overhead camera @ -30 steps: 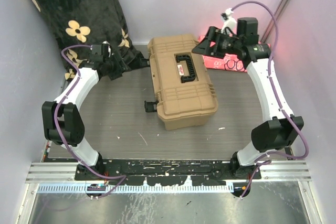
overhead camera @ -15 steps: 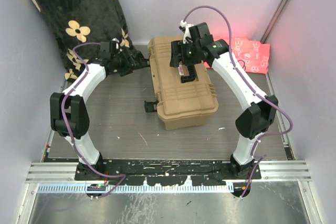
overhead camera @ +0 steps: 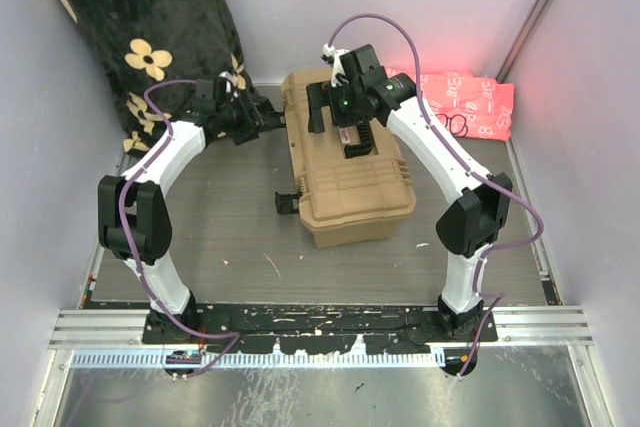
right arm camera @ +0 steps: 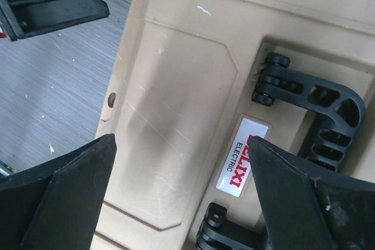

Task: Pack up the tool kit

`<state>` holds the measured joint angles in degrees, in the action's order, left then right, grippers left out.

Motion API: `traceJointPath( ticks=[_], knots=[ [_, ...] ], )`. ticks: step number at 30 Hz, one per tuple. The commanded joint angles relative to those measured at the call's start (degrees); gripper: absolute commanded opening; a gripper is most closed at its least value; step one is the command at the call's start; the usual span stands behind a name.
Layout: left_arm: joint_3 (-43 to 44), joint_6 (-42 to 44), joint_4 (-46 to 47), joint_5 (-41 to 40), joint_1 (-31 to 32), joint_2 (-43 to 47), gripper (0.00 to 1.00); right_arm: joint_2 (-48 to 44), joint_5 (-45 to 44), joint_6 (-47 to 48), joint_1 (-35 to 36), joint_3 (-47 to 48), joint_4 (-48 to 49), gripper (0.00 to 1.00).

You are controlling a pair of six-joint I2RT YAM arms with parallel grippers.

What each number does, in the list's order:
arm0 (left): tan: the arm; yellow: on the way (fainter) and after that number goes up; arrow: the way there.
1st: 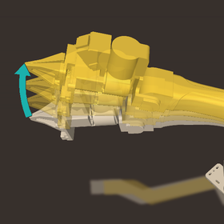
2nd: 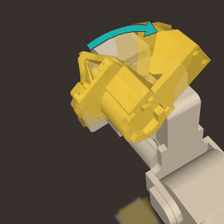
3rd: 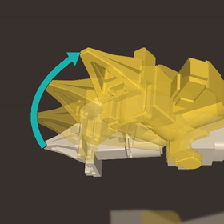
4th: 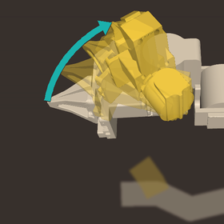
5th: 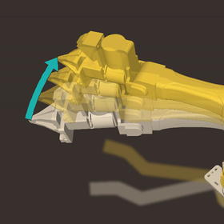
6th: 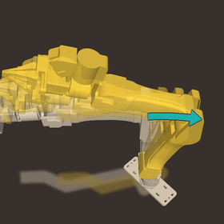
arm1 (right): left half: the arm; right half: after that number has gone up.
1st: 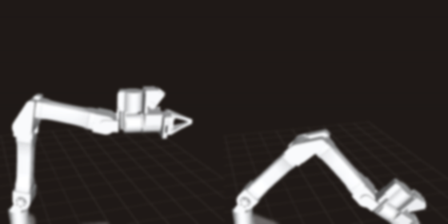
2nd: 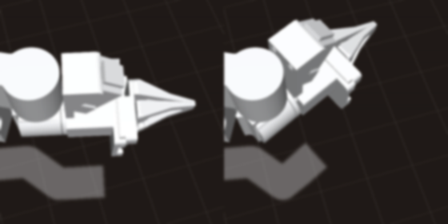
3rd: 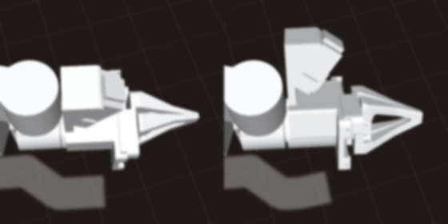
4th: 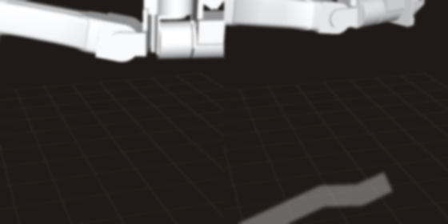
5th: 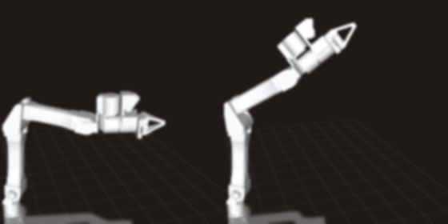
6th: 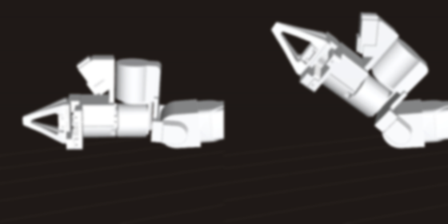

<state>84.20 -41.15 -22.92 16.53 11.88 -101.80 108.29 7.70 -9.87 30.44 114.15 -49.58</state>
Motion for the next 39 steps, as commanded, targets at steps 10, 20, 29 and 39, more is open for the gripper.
traceJointPath(
  ticks=[10,20,29,39],
  knots=[
    [2.29,-0.78,3.14,1.48,0.38,-0.81,0.56,6.93,-3.09,-0.58,6.14,8.2,-5.74,1.0],
    [0.38,-1.03,3.58,1.39,0.36,0.04,0.56,14.15,-10.52,-4.04,9.24,13.87,-13.62,1.0],
    [0.59,-1.31,3.67,1.47,0.39,0.01,0.56,16.51,-14.03,-5.19,10.72,11.86,-16.77,0.94],
    [-0.25,-1.74,3.9,1.24,0.37,0.3,0.56,18.34,-15.26,-6.04,11.15,7.53,-17.93,0.94]
  ],
)
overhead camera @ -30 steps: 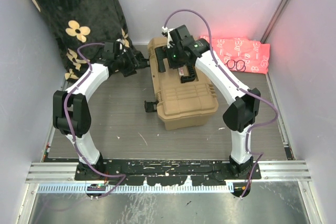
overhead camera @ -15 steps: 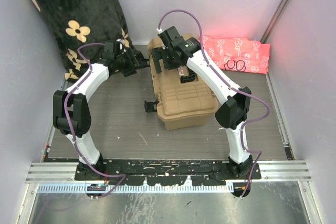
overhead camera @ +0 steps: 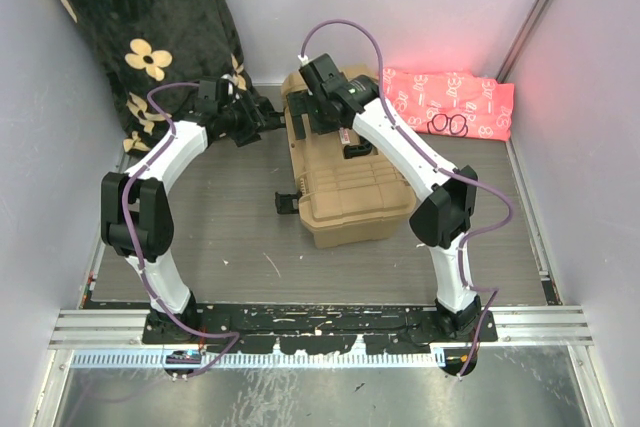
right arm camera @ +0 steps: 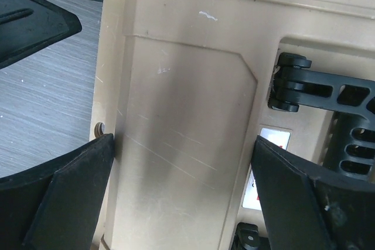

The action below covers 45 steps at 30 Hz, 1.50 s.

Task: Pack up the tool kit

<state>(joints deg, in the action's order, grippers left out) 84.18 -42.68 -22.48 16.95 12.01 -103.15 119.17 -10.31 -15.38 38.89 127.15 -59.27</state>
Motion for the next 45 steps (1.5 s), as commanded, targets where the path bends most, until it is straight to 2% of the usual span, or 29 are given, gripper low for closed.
traceJointPath(
  ticks=[1,9,20,33,45],
  knots=[
    [-0.31,-0.21,3.49,0.76,0.25,1.78,0.56,7.95,2.47,-0.53,2.81,-6.16,-8.17,0.94],
    [-1.63,0.14,3.37,0.09,0.21,3.17,0.56,9.17,1.9,-1.21,3.91,-12.01,-5.96,0.94],
    [-2.38,-0.26,3.32,-0.21,0.21,4.67,0.56,10.09,-0.05,-1.39,5.17,-15.43,-5.2,0.93],
    [-4.06,0.29,3.22,-0.55,-0.99,6.88,0.57,1.81,0.96,0.21,8.92,-29.95,-1.31,0.92],
    [-4.3,0.05,2.88,-0.3,-3.86,7.62,0.57,-4.39,-0.3,2.36,10.41,-39.46,-2.15,0.92]
  ],
)
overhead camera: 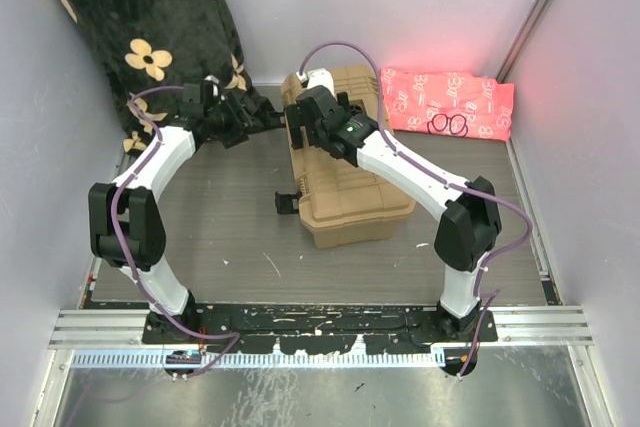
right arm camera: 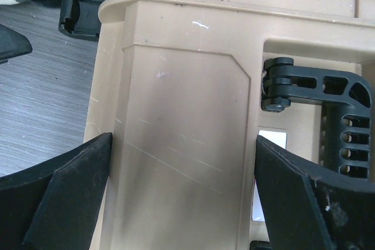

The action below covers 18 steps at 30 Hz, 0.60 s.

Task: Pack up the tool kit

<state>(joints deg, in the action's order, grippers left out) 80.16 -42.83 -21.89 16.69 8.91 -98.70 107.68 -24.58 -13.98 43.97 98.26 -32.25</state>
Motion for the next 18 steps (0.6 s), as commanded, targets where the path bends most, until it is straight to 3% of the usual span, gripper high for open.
traceJointPath(
  ticks=[1,8,14,18],
  knots=[
    [-0.29,0.2,2.29,0.01,-0.81,3.14,0.57,6.84,13.95,0.97,5.34,-11.17,-29.33,0.91],
    [-0.1,0.16,2.29,0.27,-1.17,2.92,0.57,4.5,15.33,-0.02,5.34,-13.41,-29.72,0.75],
    [-0.14,-0.02,2.03,0.66,-1.26,2.61,0.57,4.28,15.93,-0.35,5.34,-13.38,-31.29,0.55],
    [-0.1,0.1,1.9,0.87,-1.26,2.64,0.57,3.24,15.93,-0.52,5.39,-14.15,-32.46,0.52]
  ],
)
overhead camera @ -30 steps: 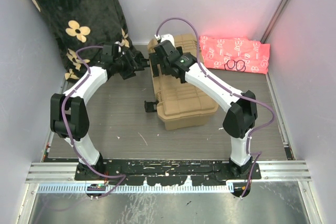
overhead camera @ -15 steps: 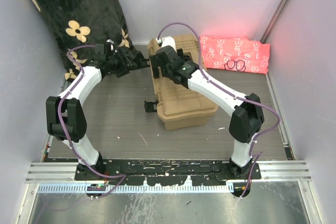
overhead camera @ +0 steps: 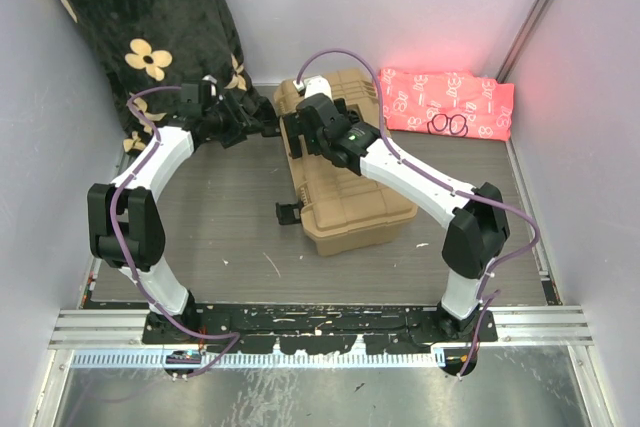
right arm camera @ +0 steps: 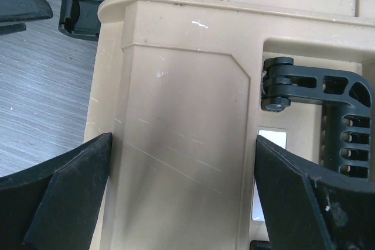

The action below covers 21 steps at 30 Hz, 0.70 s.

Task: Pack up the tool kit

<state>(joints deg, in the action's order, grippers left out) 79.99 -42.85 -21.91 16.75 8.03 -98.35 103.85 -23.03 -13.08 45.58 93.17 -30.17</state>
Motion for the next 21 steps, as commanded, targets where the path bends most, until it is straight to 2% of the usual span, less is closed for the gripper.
traceJointPath(
  ticks=[1,8,12,17,21],
  knots=[
    [-0.05,0.21,1.88,0.77,-0.43,2.24,0.57,6.37,14.07,-1.42,3.73,-9.63,-34.71,0.52],
    [-1.38,0.57,2.11,1.92,-1.27,2.16,0.57,4.64,12.94,-1.25,3.72,-12.01,-35.31,0.59],
    [-4.28,-0.43,6.88,4.05,-2.94,1.87,0.57,5.31,13.42,-1.42,3.72,-10.68,-35.0,0.64],
    [-11.03,-7.0,20.64,12.07,-4.6,0.89,0.6,6.49,14.06,-1.18,3.72,-8.75,-34.67,0.75],
    [-15.79,-15.09,35.87,16.94,-4.6,0.54,0.61,7.13,15.12,-0.86,3.73,-7.22,-34.6,0.8]
  ],
)
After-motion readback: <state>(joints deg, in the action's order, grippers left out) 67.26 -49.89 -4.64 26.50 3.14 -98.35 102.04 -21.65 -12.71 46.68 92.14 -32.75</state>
